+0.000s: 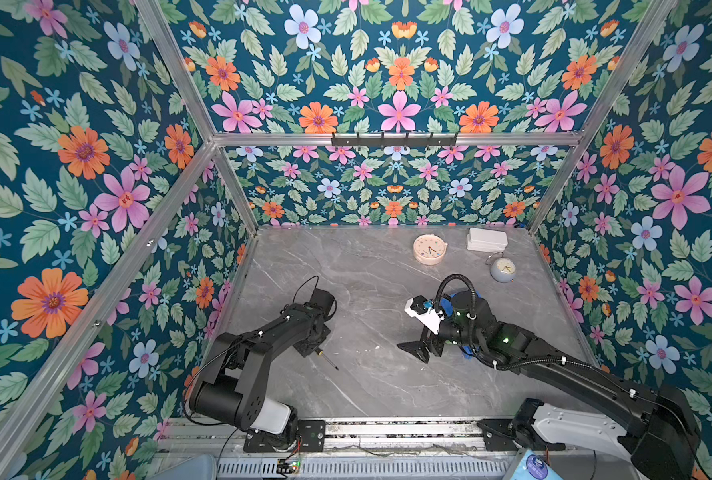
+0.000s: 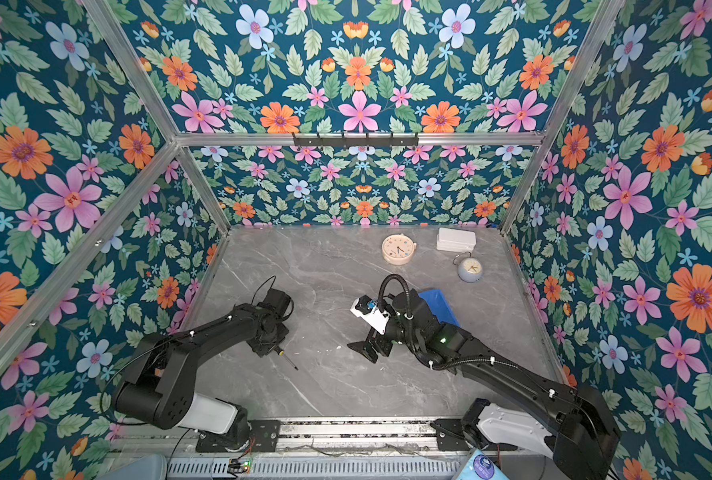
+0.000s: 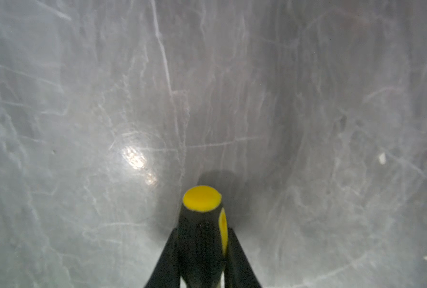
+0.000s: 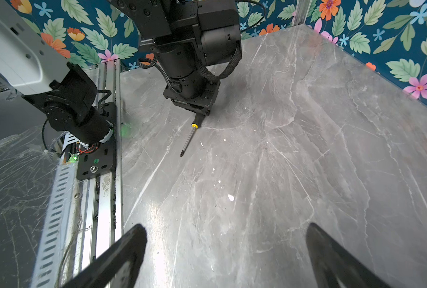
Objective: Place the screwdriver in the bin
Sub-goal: 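Close the left gripper on the screwdriver handle and lift it upright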
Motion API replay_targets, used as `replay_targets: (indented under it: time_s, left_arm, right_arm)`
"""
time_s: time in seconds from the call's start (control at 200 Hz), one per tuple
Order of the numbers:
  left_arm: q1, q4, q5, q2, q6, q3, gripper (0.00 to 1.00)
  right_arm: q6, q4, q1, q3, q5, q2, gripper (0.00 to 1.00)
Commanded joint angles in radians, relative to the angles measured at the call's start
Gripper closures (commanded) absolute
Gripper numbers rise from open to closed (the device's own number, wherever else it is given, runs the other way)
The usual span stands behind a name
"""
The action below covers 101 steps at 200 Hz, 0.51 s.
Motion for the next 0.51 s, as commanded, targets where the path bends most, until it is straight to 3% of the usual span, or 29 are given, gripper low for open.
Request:
replay_targets:
  time_s: [0.0, 0.5]
  left_arm:
    - [0.003, -0.01, 0.031, -0.002, -0.015, -0.007, 0.84]
    - [0.001, -0.082, -0.026, -0.073, 0.051, 0.148, 0.92]
  right_arm:
    - [-0.014, -0.009, 0.001, 0.004, -0.014, -0.001, 0.01]
    - [0.053, 0.085, 0.001, -0.018, 0.03, 0.007, 0.01]
